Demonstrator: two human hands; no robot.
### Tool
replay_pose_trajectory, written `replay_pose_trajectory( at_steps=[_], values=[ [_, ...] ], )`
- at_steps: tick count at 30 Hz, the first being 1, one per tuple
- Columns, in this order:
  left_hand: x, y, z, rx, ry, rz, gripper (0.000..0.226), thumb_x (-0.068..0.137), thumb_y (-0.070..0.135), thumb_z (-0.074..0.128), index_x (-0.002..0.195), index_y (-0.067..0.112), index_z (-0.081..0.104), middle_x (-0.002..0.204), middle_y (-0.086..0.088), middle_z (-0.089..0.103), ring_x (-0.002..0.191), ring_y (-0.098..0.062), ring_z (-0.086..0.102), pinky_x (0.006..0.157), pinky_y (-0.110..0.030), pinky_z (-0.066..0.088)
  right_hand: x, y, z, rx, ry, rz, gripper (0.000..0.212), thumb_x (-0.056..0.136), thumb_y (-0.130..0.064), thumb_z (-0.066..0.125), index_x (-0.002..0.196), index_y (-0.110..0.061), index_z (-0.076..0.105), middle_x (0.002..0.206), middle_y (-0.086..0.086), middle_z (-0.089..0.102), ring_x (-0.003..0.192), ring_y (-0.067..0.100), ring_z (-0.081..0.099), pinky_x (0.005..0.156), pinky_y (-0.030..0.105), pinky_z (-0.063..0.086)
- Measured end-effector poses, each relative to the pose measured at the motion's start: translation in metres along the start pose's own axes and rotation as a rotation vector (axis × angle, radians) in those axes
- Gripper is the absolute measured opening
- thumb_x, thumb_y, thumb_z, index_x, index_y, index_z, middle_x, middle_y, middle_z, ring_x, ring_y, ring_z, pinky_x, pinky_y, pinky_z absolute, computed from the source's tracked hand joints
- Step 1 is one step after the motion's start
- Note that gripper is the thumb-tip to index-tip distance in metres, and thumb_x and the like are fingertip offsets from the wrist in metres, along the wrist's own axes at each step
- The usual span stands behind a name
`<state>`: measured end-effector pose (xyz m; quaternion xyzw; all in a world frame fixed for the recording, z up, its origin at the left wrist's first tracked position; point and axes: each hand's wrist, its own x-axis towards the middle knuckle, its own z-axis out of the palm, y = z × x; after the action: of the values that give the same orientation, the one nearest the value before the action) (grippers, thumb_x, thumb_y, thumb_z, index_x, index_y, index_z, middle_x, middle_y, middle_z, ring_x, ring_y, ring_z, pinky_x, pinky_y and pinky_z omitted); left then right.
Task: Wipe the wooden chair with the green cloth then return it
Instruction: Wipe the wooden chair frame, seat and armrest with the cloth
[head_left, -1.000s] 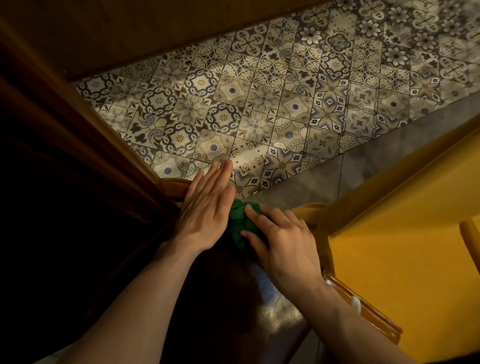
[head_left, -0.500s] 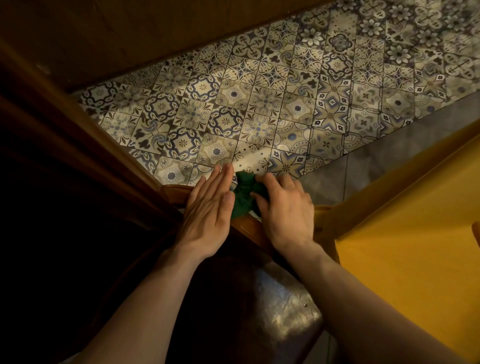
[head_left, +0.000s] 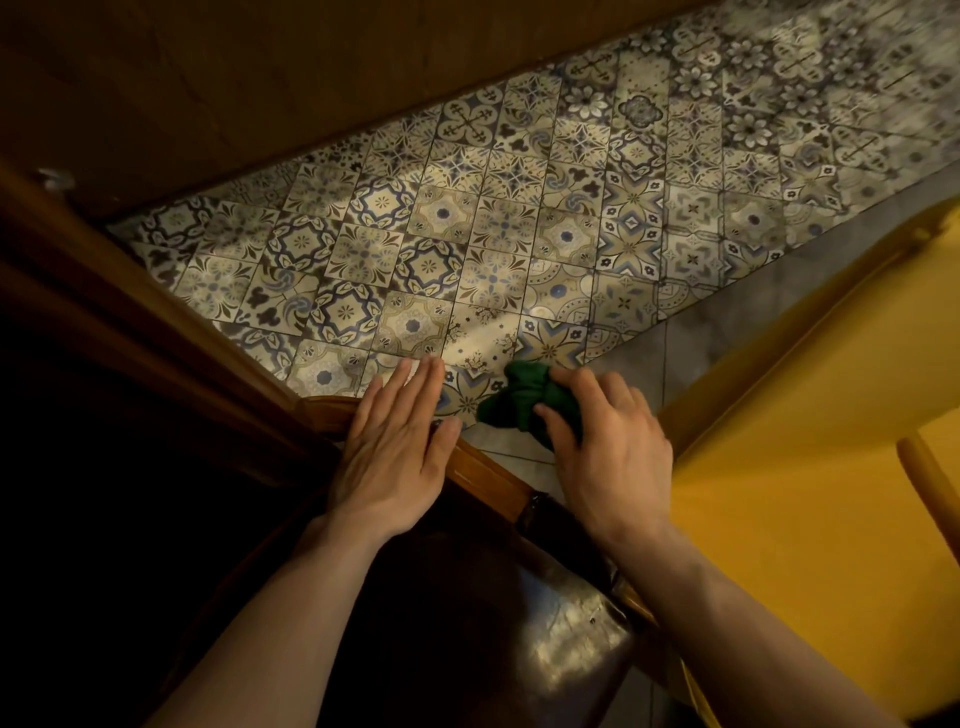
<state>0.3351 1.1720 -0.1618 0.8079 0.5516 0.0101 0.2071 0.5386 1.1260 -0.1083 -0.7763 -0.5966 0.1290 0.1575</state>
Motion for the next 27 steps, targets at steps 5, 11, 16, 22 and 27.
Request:
replay_pose_trajectory(
  at_steps=[5, 11, 16, 22, 27],
  values=[
    [0.002, 0.006, -0.005, 0.047, -0.066, -0.031, 0.070, 0.095, 0.060, -0.010, 0.155, 0.025, -0.017, 0.164, 0.008, -0.019, 0.147, -0.004, -0.026, 0.118, -0.031, -0.021, -0.031, 0.009, -0.025, -0.066, -0.022, -0.053, 0.040, 0.093, -0.043, 0.060, 0.128, -0.024, 0.057, 0.104, 0.003, 0.060, 0.091, 0.027, 0.056, 0.068, 0.041, 0.049],
    [-0.010, 0.034, -0.012, -0.120, -0.014, -0.021, 0.074, 0.093, 0.066, -0.008, 0.156, 0.028, -0.006, 0.165, 0.011, -0.009, 0.147, 0.002, -0.020, 0.121, -0.029, -0.014, -0.072, 0.021, -0.044, -0.128, -0.105, -0.147, 0.049, 0.096, -0.041, 0.057, 0.143, -0.033, 0.045, 0.115, -0.001, 0.058, 0.096, 0.025, 0.053, 0.074, 0.041, 0.048],
    [-0.047, 0.092, 0.003, -0.138, -0.017, 0.176, 0.068, 0.100, 0.057, 0.006, 0.159, 0.023, 0.006, 0.167, 0.009, 0.003, 0.151, -0.001, -0.011, 0.124, -0.032, -0.004, -0.114, 0.041, -0.045, -0.167, -0.114, -0.119, 0.060, 0.093, -0.032, 0.064, 0.148, -0.033, 0.040, 0.126, 0.003, 0.060, 0.104, 0.029, 0.056, 0.077, 0.041, 0.049],
    [-0.073, 0.136, 0.039, -0.054, -0.072, 0.326, 0.066, 0.102, 0.053, 0.006, 0.159, 0.019, 0.007, 0.167, 0.004, 0.006, 0.152, -0.005, -0.009, 0.124, -0.036, 0.001, -0.159, 0.082, -0.043, -0.288, -0.154, -0.008, 0.064, 0.091, -0.026, 0.061, 0.150, -0.031, 0.036, 0.142, 0.010, 0.053, 0.119, 0.037, 0.052, 0.087, 0.050, 0.048],
    [-0.076, 0.142, 0.057, 0.075, -0.064, 0.347, 0.065, 0.104, 0.049, 0.006, 0.159, 0.014, 0.008, 0.167, -0.001, 0.007, 0.153, -0.012, -0.006, 0.124, -0.042, 0.005, -0.166, 0.096, -0.036, -0.278, -0.183, -0.039, 0.061, 0.096, -0.031, 0.059, 0.152, -0.031, 0.033, 0.152, 0.009, 0.047, 0.127, 0.037, 0.049, 0.091, 0.054, 0.048]
  ],
)
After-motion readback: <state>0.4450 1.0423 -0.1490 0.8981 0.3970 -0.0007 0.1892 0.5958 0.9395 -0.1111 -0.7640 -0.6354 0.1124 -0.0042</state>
